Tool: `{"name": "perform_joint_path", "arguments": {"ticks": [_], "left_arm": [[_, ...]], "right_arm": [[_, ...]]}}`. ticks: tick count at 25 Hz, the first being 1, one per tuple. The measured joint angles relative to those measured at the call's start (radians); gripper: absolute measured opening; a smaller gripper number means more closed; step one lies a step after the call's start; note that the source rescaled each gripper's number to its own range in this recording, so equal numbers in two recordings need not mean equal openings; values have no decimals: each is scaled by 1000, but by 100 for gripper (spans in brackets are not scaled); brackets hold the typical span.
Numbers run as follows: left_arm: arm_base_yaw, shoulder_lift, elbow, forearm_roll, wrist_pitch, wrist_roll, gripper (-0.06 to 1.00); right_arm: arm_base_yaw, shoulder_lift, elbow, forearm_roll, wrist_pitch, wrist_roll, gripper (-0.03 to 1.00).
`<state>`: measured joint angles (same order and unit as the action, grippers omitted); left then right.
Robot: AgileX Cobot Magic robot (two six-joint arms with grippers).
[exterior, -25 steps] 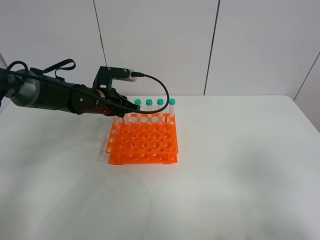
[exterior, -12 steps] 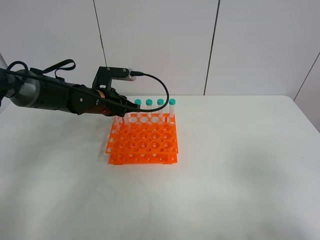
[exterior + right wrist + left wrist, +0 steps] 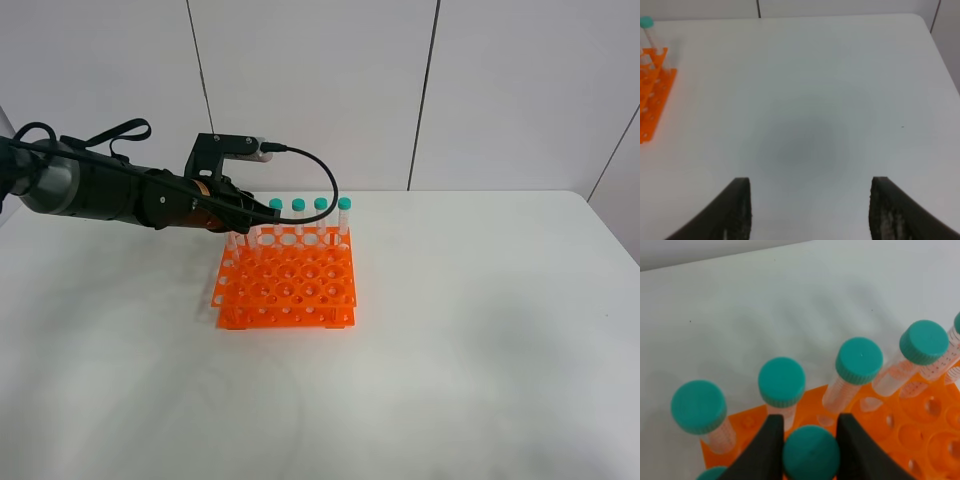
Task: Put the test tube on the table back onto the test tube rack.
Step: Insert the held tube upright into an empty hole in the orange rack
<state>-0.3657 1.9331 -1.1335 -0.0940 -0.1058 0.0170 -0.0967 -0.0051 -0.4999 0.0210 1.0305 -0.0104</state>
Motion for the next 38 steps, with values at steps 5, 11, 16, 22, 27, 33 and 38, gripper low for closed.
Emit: {"name": "perform_joint_path", "arguments": {"ticks": [5, 11, 16, 22, 27, 33, 38], "left_arm": [[0, 13, 0, 1, -11, -1, 0], [0, 30, 1, 2, -14, -1, 0], [0, 30, 2, 3, -15, -1, 0], [0, 30, 2, 3, -15, -1, 3], [0, 30, 2, 3, -15, -2, 31], [0, 30, 2, 3, -15, -3, 41], [0, 30, 2, 3, -15, -3, 42]], "right_arm": [[0, 0, 0, 0, 0, 0, 76], [0, 0, 0, 0, 0, 0, 76], [0, 0, 0, 0, 0, 0, 76], [0, 0, 0, 0, 0, 0, 76], [0, 0, 0, 0, 0, 0, 76], [0, 0, 0, 0, 0, 0, 76], [0, 0, 0, 0, 0, 0, 76]]}}
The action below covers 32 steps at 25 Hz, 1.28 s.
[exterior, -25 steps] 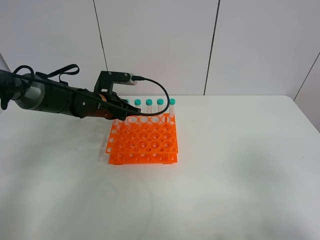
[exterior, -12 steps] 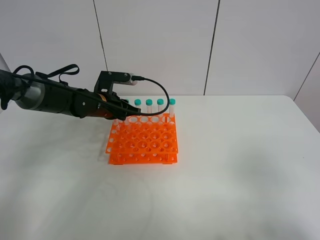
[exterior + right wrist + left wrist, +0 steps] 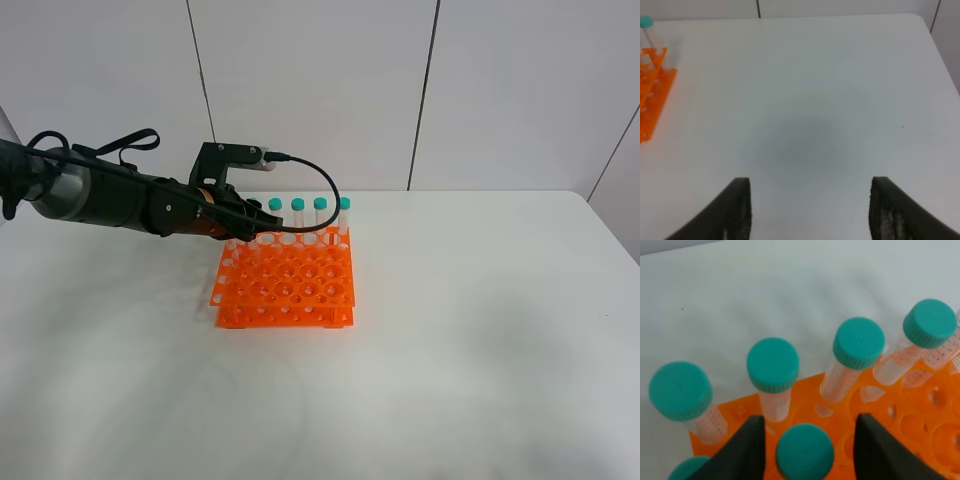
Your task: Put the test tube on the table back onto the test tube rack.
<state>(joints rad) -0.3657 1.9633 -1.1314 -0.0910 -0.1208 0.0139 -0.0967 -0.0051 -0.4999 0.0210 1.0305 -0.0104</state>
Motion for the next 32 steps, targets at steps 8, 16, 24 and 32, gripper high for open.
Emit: {"name": "perform_joint_path", "arguments": {"ticks": [8, 16, 24, 32], "left_arm": [[0, -27, 0, 0, 28, 0, 42], [0, -118, 0, 0, 72, 0, 42], [22, -214, 0, 15, 142, 0, 42], [110, -312, 0, 63, 255, 0, 42]], "right_arm": [[0, 0, 0, 0, 0, 0, 76], [0, 0, 0, 0, 0, 0, 76], [0, 0, 0, 0, 0, 0, 76], [0, 0, 0, 0, 0, 0, 76]]}}
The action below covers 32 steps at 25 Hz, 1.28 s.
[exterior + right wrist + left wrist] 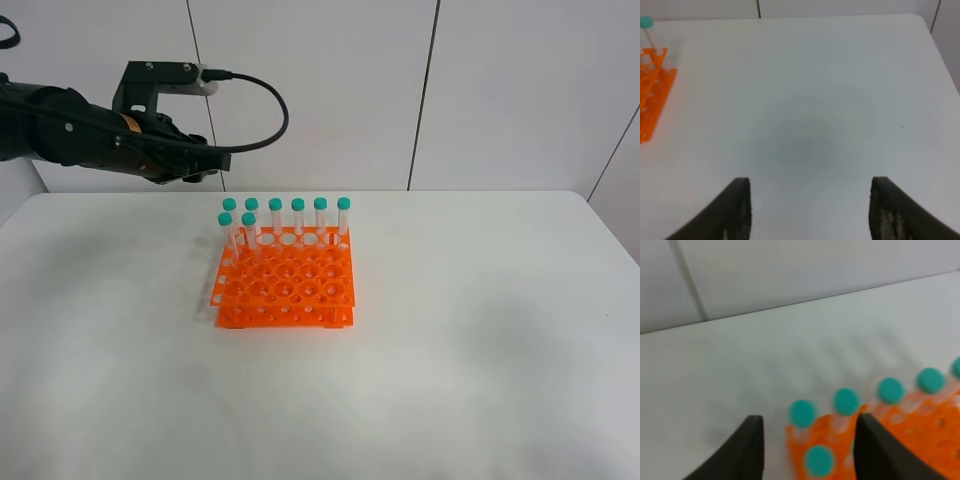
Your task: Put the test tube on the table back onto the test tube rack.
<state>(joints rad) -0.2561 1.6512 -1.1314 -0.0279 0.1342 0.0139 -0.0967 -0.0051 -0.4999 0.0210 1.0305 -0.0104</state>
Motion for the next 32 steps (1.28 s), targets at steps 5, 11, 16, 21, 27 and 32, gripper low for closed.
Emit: {"name": "perform_joint_path", "arguments": {"ticks": [5, 11, 16, 21, 27, 32], "left_arm": [[94, -30, 5, 11, 35, 0, 42], [199, -32, 7, 12, 54, 0, 42], [240, -32, 7, 12, 61, 0, 42], [243, -33, 7, 12, 129, 0, 42], [243, -106, 44, 12, 175, 0, 42], [243, -252, 133, 12, 186, 0, 42]], "right_arm": [[0, 0, 0, 0, 0, 0, 76], [0, 0, 0, 0, 0, 0, 76], [0, 0, 0, 0, 0, 0, 76], [0, 0, 0, 0, 0, 0, 76], [0, 0, 0, 0, 0, 0, 76], [0, 0, 0, 0, 0, 0, 76]]}}
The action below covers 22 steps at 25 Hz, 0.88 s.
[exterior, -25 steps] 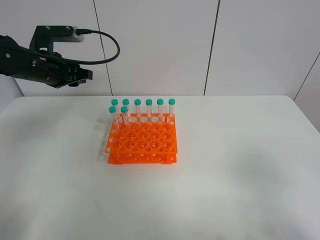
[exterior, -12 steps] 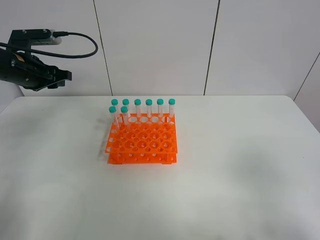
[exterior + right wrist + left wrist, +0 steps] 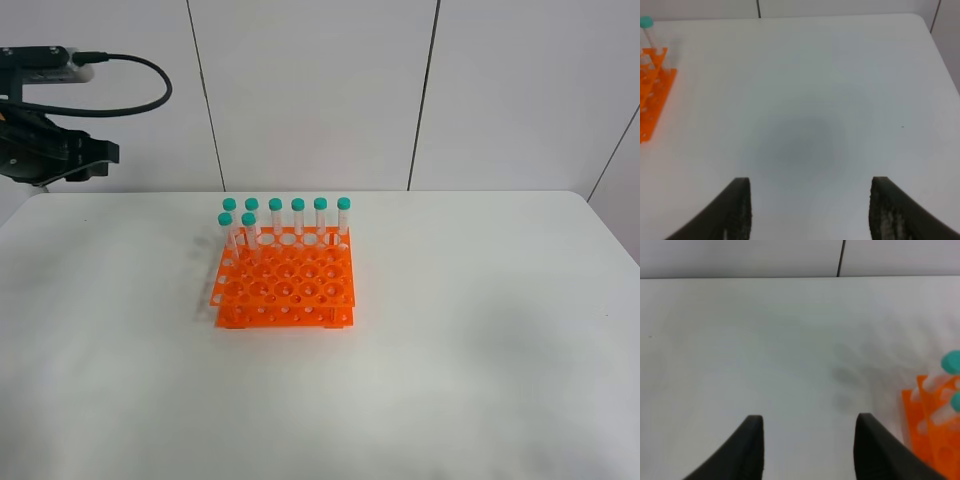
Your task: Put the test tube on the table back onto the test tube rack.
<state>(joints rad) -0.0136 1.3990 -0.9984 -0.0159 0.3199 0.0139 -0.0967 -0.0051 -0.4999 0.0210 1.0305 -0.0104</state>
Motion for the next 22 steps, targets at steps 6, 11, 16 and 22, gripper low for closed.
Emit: {"name": "perform_joint_path", "arguments": {"ticks": [6, 11, 16, 22], "left_arm": [[0, -190, 90, 0, 93, 0, 42], [0, -364, 168, -7, 193, 0, 42], [0, -536, 218, -11, 335, 0, 42], [0, -716, 222, -11, 544, 0, 42]], "right_arm": [[0, 0, 0, 0, 0, 0, 76], [0, 0, 0, 0, 0, 0, 76], [0, 0, 0, 0, 0, 0, 76], [0, 0, 0, 0, 0, 0, 76]]}}
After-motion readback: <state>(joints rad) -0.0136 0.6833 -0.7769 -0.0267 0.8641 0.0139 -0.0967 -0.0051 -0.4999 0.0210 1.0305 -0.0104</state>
